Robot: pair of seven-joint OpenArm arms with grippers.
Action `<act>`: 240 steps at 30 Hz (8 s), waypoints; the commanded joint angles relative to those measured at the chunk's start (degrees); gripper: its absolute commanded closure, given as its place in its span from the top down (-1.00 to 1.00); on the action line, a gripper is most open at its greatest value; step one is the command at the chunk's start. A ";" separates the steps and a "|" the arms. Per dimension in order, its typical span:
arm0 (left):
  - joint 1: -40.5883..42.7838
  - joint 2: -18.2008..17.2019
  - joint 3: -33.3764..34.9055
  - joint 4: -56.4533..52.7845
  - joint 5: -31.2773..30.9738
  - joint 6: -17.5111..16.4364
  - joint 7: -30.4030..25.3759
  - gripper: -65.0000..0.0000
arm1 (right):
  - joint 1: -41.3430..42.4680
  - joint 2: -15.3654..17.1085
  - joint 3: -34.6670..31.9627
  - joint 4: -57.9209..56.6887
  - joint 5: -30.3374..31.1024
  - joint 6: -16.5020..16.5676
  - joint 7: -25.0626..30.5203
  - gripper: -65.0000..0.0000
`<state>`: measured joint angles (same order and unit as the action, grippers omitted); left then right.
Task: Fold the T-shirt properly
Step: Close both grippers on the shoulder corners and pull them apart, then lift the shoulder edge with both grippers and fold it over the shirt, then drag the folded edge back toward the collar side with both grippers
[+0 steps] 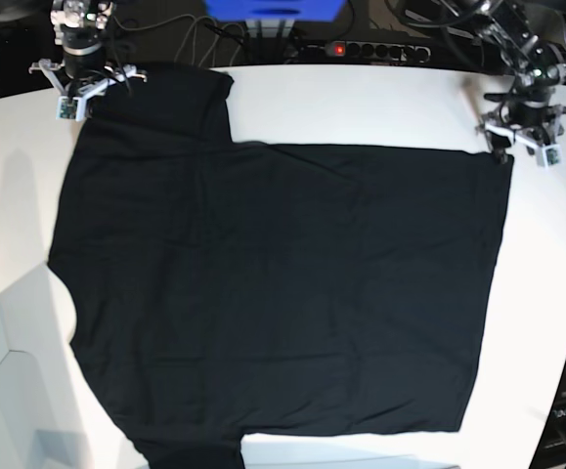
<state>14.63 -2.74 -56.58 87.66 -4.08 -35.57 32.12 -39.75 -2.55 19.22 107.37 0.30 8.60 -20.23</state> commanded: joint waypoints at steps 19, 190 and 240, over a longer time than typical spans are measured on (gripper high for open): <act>-3.60 -0.64 0.09 -2.69 5.00 -0.43 -0.87 -0.19 | -0.21 0.22 0.43 1.07 0.01 0.41 1.20 -1.00; -30.41 -5.39 -4.39 -14.91 6.23 -4.43 -0.95 -1.00 | 52.80 1.97 -1.51 -26.80 -5.88 14.56 4.62 -1.00; -19.78 -7.41 0.80 -11.92 0.16 -4.43 -0.78 1.00 | 48.14 3.12 -1.60 -20.65 -5.97 14.56 4.27 -1.00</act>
<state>-4.25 -9.06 -55.64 74.48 -2.92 -40.01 32.91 7.20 0.21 17.61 85.45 -6.24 23.14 -17.72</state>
